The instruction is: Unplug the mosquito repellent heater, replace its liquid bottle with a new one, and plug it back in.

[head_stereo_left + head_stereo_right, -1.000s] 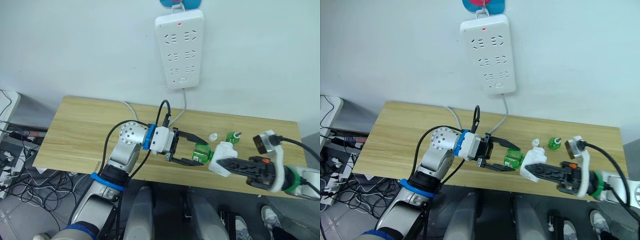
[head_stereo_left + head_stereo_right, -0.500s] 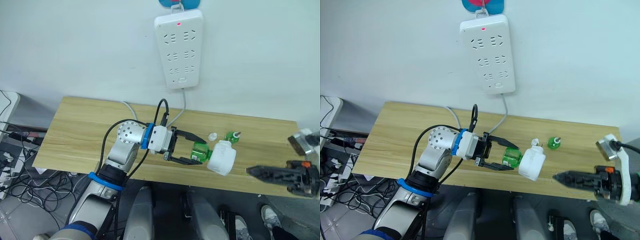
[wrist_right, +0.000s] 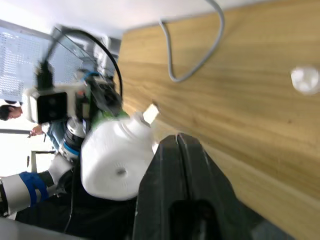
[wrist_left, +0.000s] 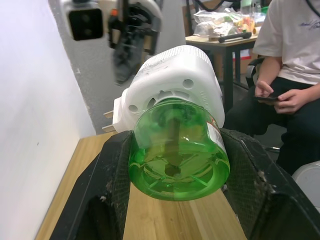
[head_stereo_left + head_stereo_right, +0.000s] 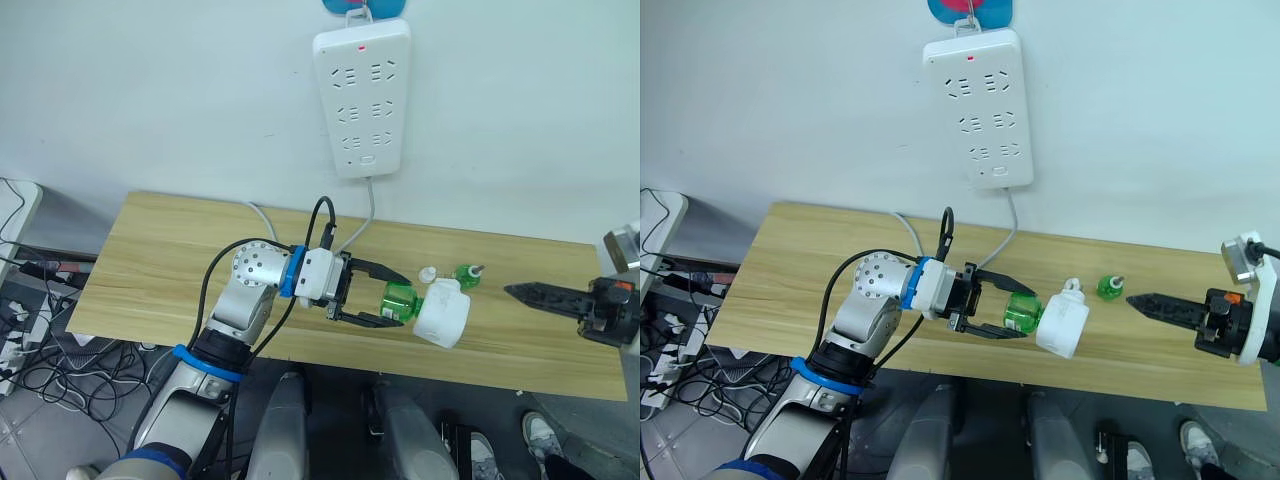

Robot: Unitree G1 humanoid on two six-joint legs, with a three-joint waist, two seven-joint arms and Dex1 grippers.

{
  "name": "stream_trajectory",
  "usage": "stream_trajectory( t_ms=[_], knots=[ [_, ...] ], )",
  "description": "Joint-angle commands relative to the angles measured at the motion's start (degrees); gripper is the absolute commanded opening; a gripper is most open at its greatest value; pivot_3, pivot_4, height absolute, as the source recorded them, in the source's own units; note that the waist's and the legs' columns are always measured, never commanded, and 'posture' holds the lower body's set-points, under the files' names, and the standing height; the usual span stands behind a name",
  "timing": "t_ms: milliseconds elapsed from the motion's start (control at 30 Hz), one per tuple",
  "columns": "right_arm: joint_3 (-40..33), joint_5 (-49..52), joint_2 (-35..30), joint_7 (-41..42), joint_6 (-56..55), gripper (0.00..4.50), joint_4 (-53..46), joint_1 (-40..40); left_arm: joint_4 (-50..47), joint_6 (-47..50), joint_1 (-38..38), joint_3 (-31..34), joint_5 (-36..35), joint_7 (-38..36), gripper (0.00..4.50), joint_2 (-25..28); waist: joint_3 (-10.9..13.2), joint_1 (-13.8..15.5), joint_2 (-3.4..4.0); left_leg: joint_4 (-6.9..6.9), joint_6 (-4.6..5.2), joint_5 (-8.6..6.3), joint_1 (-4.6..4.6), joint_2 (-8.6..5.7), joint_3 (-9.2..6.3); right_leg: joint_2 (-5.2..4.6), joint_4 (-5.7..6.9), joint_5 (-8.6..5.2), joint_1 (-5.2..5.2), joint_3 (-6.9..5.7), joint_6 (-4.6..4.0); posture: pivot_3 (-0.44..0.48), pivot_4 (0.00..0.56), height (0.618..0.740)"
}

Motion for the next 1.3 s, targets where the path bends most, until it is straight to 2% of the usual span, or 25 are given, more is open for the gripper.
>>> stream_trajectory(
  t_ms=[33,133,333,433,467,600,767,833,933,1067,1200,1300],
  knots=[
    [-3.56,1.4,0.81,1.85,2.71,0.21,-0.54,3.01,-1.95,-0.52,-0.03,0.82,-1.7,-0.02,2.32,0.02,0.0,0.03,0.0,0.0,0.0,0.0,0.0,0.01,0.0,0.0,0.0,0.0,0.0,-0.01,0.0,0.037,0.381,0.74],
    [-3.83,1.4,0.89,9.17,5.92,0.99,2.0,4.18,-1.88,-0.7,-0.03,0.81,-1.7,0.08,2.32,0.02,0.0,0.03,0.0,0.03,0.01,0.0,0.01,0.02,0.02,0.0,0.01,0.0,0.0,0.02,0.0,0.037,0.381,0.74],
    [-2.74,1.4,-4.44,27.93,13.22,3.15,5.87,12.91,-0.97,-3.87,-0.53,1.05,-1.19,0.74,2.32,-0.86,0.0,0.03,0.0,0.03,0.02,-0.01,0.03,0.04,0.02,0.0,0.01,0.0,0.01,0.02,0.0,0.031,0.385,0.74],
    [-0.01,1.4,-6.11,33.68,11.28,4.27,3.42,15.92,-0.74,-4.67,-0.66,0.86,-1.07,1.08,2.32,-1.04,0.01,0.05,-0.02,0.04,0.02,-0.01,0.04,0.05,0.02,0.01,-0.01,0.0,0.01,0.02,0.01,0.034,0.387,0.74],
    [0.87,1.4,-6.42,34.49,10.42,4.47,3.02,16.02,-0.69,-4.78,-0.68,0.78,-1.07,1.14,2.32,-1.04,0.01,0.02,-0.02,0.04,0.03,-0.01,0.04,0.05,0.01,0.02,-0.01,-0.01,0.02,0.02,0.01,0.034,0.387,0.74],
    [4.93,1.4,-4.43,33.39,6.22,4.47,1.1,12.02,-0.7,-4.82,-0.64,0.62,-1.12,1.16,2.32,-0.86,0.01,-0.11,-0.02,0.08,0.03,-0.01,0.04,0.03,0.02,0.02,0.02,-0.02,0.01,0.04,0.03,0.034,0.387,0.74],
    [7.51,1.4,10.5,12.47,-7.12,4.47,-9.47,9.99,-0.91,-4.74,-0.57,0.5,-1.18,1.29,2.32,-0.67,0.04,0.07,-0.07,0.08,0.02,-0.01,-0.04,0.01,-0.14,0.04,0.01,-0.01,0.04,-0.07,0.01,0.042,0.391,0.74],
    [7.61,1.4,13.82,6.88,-10.0,4.47,-12.13,9.12,-0.9,-4.74,-0.59,0.45,-1.27,1.3,2.32,-0.6,0.03,-0.01,-0.06,0.08,0.02,-0.01,-0.06,-0.05,-0.14,0.03,0.01,-0.01,0.03,-0.03,0.01,0.039,0.391,0.74],
    [5.26,1.4,12.2,3.56,-8.36,4.47,-10.22,7.87,-0.98,-4.75,-0.44,0.45,-1.41,1.21,2.32,-0.5,0.03,-0.16,-0.06,0.2,0.02,-0.01,-0.05,-0.08,0.01,-0.01,0.04,0.02,0.04,0.03,0.05,0.034,0.391,0.74],
    [2.94,1.4,10.07,0.81,-2.19,4.47,0.92,1.27,-1.11,-4.73,-0.2,0.38,-1.54,1.03,2.32,-0.41,0.03,-0.19,-0.05,0.43,0.03,0.0,-0.02,0.04,0.0,0.01,0.08,0.08,0.09,0.1,0.29,0.032,0.388,0.74],
    [4.43,1.4,6.17,7.71,6.45,4.47,7.71,-4.46,-1.11,-4.81,-0.06,0.39,-1.59,0.87,2.32,-0.25,0.03,-0.11,-0.05,0.39,0.04,0.0,-0.01,0.04,-0.02,0.03,0.08,0.14,0.1,0.11,0.18,0.036,0.384,0.74],
    [4.57,1.4,4.86,7.22,6.6,4.47,4.81,-3.63,-1.2,-4.81,0.02,0.46,-1.6,0.86,2.32,-0.09,0.03,-0.03,-0.05,0.33,0.04,0.0,-0.01,0.05,-0.06,0.04,0.07,0.14,0.09,0.05,0.17,0.042,0.387,0.74]
  ],
)
